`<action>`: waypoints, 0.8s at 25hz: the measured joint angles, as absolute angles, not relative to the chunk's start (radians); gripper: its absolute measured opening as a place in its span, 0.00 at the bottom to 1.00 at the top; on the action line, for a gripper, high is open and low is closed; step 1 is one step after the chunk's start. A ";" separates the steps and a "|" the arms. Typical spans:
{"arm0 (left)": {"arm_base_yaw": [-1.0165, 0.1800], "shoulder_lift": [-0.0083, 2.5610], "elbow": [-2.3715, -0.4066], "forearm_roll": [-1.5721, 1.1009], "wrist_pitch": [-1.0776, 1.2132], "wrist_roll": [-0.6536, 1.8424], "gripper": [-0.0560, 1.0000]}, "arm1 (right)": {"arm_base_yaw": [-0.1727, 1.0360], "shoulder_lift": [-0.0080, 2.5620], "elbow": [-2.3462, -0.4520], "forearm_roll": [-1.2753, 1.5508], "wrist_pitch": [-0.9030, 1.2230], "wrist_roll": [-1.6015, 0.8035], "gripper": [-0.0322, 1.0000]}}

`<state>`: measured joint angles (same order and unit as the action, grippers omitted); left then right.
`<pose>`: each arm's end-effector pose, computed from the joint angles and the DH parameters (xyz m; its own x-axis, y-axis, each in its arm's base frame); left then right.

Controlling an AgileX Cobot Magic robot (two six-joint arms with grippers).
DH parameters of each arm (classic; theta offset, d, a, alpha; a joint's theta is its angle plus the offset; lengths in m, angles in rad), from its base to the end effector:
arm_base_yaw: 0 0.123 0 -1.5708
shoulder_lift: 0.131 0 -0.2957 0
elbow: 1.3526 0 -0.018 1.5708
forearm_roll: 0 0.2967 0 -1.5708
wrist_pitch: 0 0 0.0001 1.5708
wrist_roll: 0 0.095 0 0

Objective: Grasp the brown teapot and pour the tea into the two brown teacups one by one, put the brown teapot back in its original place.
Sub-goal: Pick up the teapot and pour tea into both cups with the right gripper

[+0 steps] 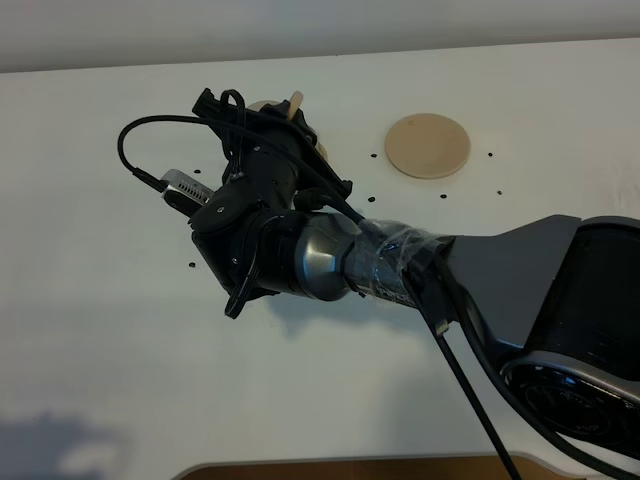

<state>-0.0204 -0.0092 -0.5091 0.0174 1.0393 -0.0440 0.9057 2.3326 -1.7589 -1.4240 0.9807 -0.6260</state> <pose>0.0264 0.0009 0.3026 -0.4202 -0.0266 -0.9071 -0.0080 0.9996 -0.0256 0.3961 0.3784 0.1508 0.1993 -0.6076 0.7689 -0.3501 -0.7770 -0.5232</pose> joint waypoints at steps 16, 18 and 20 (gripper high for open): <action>-0.020 -0.009 -0.509 0.017 1.039 -0.044 0.49 | 0.906 2.333 -1.759 -1.430 0.981 -0.632 0.14; -0.020 -0.009 -0.509 0.017 1.039 -0.044 0.49 | 0.906 2.333 -1.759 -1.430 0.981 -0.632 0.14; -0.020 -0.009 -0.509 0.017 1.039 -0.044 0.49 | 0.906 2.333 -1.759 -1.430 0.981 -0.632 0.14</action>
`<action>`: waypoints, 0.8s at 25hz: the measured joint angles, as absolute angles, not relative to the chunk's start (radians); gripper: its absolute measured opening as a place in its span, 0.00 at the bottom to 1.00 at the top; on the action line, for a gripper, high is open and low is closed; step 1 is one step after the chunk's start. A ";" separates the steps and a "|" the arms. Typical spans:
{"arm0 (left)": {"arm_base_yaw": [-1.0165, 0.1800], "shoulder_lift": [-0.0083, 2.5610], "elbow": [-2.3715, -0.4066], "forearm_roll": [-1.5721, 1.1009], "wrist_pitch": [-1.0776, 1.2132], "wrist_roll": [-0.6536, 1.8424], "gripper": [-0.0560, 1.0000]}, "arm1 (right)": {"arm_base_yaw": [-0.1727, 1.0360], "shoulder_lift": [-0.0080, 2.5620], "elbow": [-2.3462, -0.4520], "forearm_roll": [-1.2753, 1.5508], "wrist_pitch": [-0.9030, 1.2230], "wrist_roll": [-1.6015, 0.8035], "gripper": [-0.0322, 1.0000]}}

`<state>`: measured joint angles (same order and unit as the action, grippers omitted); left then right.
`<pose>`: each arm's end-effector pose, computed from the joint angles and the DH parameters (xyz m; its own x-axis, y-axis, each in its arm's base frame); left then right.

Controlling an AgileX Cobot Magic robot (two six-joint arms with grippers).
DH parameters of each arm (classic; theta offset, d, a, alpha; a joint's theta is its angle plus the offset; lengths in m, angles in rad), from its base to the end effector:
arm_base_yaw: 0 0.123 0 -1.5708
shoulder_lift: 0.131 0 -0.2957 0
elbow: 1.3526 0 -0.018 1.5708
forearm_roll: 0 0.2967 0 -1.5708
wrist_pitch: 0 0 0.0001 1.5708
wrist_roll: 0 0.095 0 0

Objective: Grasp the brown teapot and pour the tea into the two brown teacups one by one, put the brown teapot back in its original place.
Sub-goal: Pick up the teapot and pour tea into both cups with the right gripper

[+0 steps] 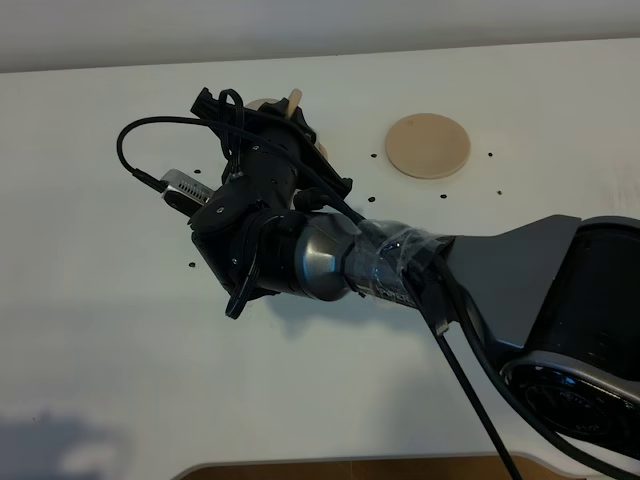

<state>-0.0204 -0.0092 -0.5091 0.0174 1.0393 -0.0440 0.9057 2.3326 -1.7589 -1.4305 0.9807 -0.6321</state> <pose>0.0264 0.0009 0.3026 -0.4202 -0.0266 -0.9071 -0.0080 0.9996 -0.0256 0.3963 0.3786 0.1512 0.1998 -0.5995 0.7751 -0.3442 -0.7835 -0.5173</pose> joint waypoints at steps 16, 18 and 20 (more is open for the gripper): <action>-0.020 -0.009 -0.509 0.017 1.039 -0.044 0.49 | 0.906 2.333 -1.759 -1.363 1.015 -0.566 0.14; -0.020 -0.009 -0.509 0.017 1.039 -0.044 0.49 | 0.906 2.333 -1.759 -1.327 1.034 -0.521 0.14; -0.020 -0.009 -0.509 0.017 1.039 -0.044 0.49 | 0.906 2.333 -1.760 -1.287 1.052 -0.479 0.14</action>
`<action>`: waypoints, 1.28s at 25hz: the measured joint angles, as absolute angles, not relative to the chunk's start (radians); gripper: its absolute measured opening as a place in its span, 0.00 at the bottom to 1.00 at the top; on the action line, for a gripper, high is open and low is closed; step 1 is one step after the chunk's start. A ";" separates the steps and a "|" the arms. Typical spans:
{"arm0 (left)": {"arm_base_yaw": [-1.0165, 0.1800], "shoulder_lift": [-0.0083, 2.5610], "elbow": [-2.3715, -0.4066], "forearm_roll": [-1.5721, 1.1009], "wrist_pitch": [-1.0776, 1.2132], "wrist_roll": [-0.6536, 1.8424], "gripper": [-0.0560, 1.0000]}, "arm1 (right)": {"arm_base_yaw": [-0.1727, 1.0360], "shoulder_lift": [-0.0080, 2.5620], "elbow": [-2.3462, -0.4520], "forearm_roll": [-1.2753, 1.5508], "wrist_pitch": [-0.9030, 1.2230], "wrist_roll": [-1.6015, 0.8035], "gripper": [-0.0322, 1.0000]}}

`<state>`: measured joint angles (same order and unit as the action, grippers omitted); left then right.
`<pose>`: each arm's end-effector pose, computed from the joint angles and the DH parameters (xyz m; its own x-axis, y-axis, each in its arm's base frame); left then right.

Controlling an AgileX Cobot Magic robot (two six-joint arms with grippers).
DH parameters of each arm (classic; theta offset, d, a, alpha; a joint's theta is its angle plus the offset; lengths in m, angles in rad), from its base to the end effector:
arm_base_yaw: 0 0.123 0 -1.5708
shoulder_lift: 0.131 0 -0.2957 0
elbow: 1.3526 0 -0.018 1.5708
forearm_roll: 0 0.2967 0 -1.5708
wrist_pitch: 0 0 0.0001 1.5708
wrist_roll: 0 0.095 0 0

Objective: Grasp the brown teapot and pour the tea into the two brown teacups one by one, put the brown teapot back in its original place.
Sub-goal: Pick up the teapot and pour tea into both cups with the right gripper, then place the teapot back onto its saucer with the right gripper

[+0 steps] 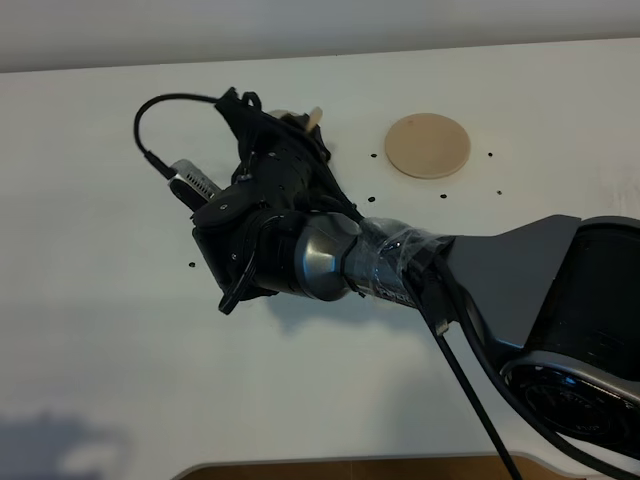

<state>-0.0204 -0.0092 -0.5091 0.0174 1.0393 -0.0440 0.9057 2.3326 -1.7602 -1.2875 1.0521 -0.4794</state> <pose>0.0264 0.0009 0.3026 -0.4202 -0.0266 -0.9071 -0.0080 0.9996 -0.0256 0.3907 0.3697 0.1437 0.1052 -0.7591 0.6424 -0.5047 -0.5973 -0.6233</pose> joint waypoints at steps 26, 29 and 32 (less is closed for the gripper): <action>-0.020 -0.009 -0.509 0.017 1.039 -0.044 0.49 | 0.736 2.182 -1.856 -0.243 1.207 -0.238 0.14; -0.020 -0.009 -0.509 0.017 1.039 -0.044 0.49 | 0.709 2.182 -1.856 -0.158 1.157 -0.232 0.14; -0.020 -0.009 -0.509 0.017 1.039 -0.044 0.49 | 0.698 2.182 -1.856 -0.140 1.114 -0.218 0.14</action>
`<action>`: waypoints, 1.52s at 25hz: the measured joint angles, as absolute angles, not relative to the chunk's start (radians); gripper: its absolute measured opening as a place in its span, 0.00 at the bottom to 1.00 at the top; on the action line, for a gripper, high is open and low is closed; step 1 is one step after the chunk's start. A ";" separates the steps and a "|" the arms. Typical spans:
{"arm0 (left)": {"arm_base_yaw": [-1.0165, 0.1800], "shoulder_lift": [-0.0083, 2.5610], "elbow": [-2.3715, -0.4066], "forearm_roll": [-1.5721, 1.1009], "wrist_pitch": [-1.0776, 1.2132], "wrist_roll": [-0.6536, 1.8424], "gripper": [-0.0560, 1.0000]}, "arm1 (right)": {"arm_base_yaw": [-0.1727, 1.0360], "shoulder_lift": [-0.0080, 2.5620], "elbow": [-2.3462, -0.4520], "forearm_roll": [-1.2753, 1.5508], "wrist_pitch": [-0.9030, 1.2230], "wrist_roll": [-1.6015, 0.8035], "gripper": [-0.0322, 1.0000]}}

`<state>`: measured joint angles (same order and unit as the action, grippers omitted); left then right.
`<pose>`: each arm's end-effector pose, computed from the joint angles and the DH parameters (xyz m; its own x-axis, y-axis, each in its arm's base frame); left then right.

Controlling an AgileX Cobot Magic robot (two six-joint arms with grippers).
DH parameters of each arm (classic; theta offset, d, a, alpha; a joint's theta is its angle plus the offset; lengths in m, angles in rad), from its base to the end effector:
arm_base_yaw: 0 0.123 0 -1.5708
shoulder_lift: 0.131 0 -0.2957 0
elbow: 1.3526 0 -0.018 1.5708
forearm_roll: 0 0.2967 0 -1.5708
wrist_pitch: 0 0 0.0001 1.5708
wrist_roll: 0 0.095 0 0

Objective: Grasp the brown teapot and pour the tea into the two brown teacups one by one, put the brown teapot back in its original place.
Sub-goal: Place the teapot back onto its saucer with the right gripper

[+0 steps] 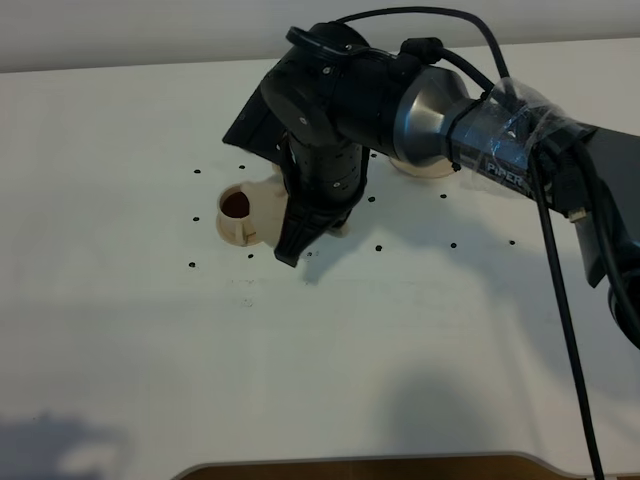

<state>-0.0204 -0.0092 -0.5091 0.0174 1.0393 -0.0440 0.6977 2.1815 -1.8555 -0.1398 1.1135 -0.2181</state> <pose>0.0264 0.0009 0.3026 -0.4202 -0.0266 -0.9071 -0.0080 0.9996 -0.0256 0.4007 0.3205 0.1964 -0.5479 -0.8173 -0.1782 -0.7989 0.5744 -0.1782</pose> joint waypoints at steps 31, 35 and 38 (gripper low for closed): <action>-0.020 -0.009 -0.509 0.017 1.039 -0.044 0.49 | 0.347 2.069 -1.706 -0.124 0.869 -0.069 0.14; -0.020 -0.009 -0.509 0.017 1.039 -0.044 0.49 | 0.309 2.095 -1.706 -0.087 0.827 -0.073 0.14; -0.020 -0.009 -0.509 0.017 1.039 -0.044 0.49 | 0.296 2.132 -1.705 -0.080 0.810 -0.073 0.14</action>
<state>-0.0204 -0.0092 -0.5091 0.0174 1.0393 -0.0440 0.2963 2.1322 -1.7046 -0.0798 0.8100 -0.0730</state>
